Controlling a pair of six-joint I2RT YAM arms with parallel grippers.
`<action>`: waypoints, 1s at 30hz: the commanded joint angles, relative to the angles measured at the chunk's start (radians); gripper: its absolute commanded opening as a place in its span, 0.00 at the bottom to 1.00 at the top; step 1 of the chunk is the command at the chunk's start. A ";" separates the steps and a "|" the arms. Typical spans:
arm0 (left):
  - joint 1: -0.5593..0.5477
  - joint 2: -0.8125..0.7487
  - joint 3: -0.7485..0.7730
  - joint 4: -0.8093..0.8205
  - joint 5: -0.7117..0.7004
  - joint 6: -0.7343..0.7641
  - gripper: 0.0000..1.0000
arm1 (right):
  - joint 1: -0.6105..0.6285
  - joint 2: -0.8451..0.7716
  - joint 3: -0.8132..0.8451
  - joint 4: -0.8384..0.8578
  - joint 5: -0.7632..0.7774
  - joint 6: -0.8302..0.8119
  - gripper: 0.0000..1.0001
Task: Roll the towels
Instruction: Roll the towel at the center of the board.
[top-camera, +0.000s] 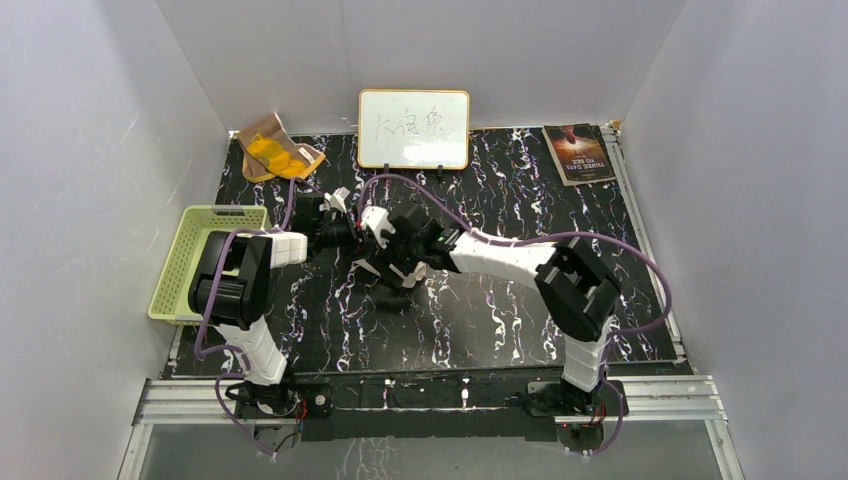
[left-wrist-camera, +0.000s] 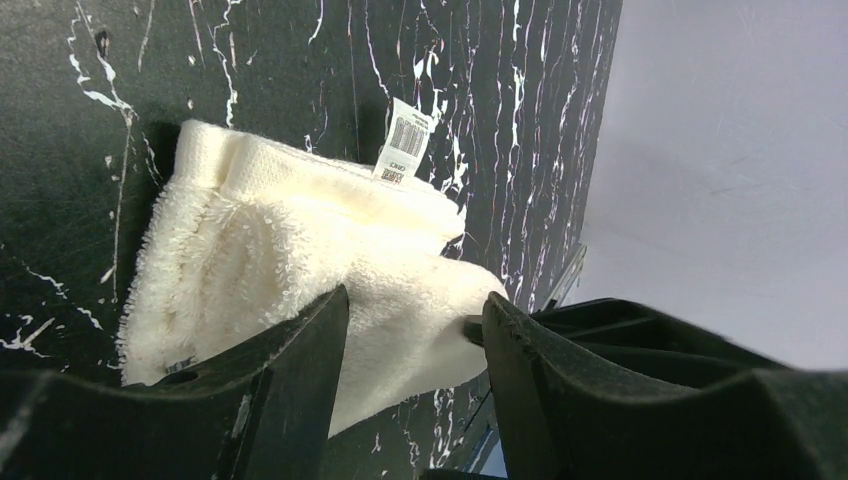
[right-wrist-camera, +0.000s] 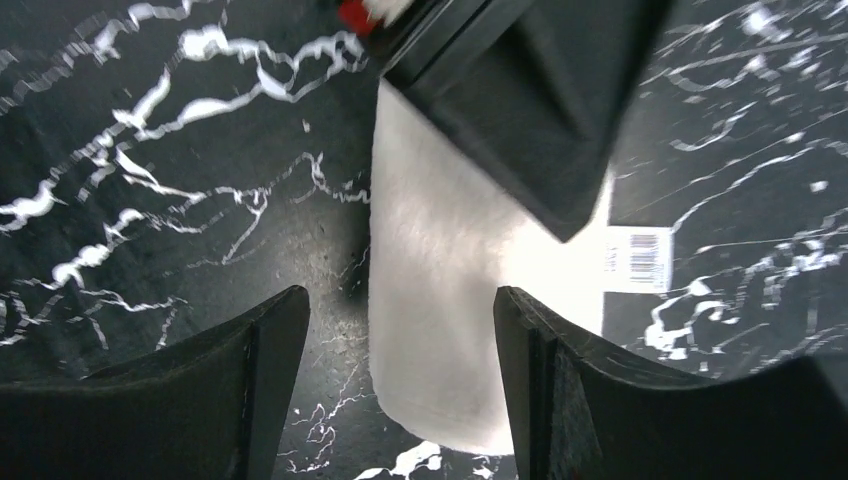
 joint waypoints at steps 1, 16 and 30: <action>-0.004 0.034 -0.002 -0.099 -0.084 0.058 0.52 | 0.019 0.045 0.043 -0.025 0.090 -0.068 0.66; 0.002 0.013 0.088 -0.213 -0.057 0.121 0.53 | 0.075 0.178 0.053 -0.069 0.289 -0.104 0.53; 0.183 -0.241 0.154 -0.431 -0.092 0.199 0.71 | -0.056 0.120 0.045 -0.005 -0.037 0.132 0.24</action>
